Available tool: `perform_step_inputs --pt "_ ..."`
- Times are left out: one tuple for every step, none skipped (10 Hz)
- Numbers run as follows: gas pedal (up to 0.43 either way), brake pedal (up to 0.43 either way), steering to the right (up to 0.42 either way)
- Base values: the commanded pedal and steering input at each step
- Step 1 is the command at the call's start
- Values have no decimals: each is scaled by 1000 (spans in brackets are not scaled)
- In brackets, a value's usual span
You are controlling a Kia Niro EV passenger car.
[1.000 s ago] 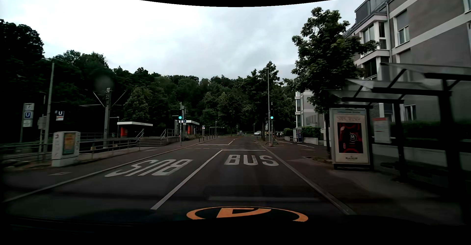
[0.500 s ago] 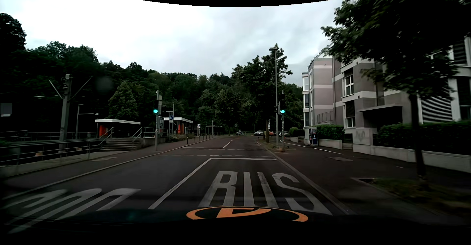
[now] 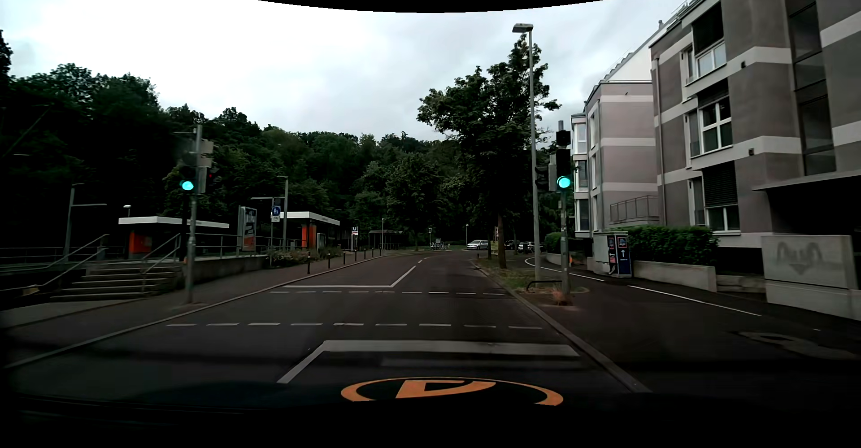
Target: Follow the waypoints while adhering to traffic rules and regulations
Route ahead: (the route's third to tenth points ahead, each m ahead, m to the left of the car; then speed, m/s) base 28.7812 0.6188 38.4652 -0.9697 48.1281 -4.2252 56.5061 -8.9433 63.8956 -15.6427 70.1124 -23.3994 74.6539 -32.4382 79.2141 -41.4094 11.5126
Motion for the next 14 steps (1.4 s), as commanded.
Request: perform_step_inputs --pt "87 0 -1" --pt "87 0 -1" --pt "87 0 -1" --pt "87 0 -1" --pt "87 0 -2" --pt "87 0 -2" --pt "87 0 -3" --pt "87 0 -2" --pt "87 0 -1" --pt "87 0 1" --pt "79 0 2" --pt "79 0 1" --pt "79 0 1" --pt "79 0 1"
